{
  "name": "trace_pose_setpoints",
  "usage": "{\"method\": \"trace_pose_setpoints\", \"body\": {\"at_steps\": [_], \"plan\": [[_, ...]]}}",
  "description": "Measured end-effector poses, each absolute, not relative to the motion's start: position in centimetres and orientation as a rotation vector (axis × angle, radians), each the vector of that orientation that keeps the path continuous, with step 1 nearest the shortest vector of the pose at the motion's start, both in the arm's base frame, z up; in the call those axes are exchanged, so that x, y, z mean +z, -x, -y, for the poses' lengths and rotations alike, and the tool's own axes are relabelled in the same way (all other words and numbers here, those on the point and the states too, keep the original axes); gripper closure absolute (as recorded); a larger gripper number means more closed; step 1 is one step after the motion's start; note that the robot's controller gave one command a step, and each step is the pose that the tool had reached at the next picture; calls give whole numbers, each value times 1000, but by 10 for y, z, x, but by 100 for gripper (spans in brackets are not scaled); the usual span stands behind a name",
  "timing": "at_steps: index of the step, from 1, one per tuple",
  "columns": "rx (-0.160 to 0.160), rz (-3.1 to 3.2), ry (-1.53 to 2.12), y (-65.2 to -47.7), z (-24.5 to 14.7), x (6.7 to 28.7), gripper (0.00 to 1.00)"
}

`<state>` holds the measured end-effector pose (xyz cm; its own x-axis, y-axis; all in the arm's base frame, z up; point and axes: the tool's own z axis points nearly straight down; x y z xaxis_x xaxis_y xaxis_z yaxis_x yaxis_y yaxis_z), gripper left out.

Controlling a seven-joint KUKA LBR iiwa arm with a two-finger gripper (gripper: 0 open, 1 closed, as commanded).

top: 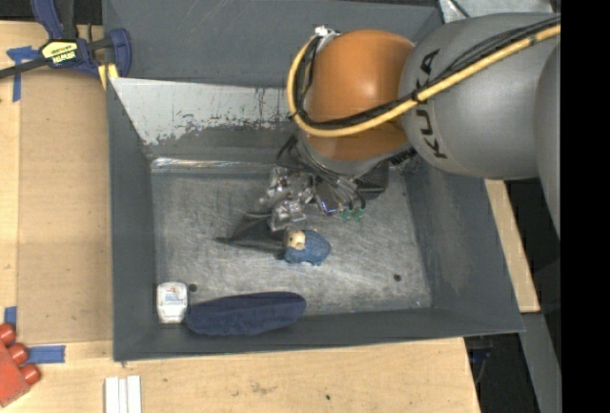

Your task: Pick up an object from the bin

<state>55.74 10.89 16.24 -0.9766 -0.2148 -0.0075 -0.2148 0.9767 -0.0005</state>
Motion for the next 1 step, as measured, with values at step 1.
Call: {"method": "trace_pose_setpoints", "body": {"at_steps": [1], "plan": [[1,-3117,338,-559,-109,167,100]]}}
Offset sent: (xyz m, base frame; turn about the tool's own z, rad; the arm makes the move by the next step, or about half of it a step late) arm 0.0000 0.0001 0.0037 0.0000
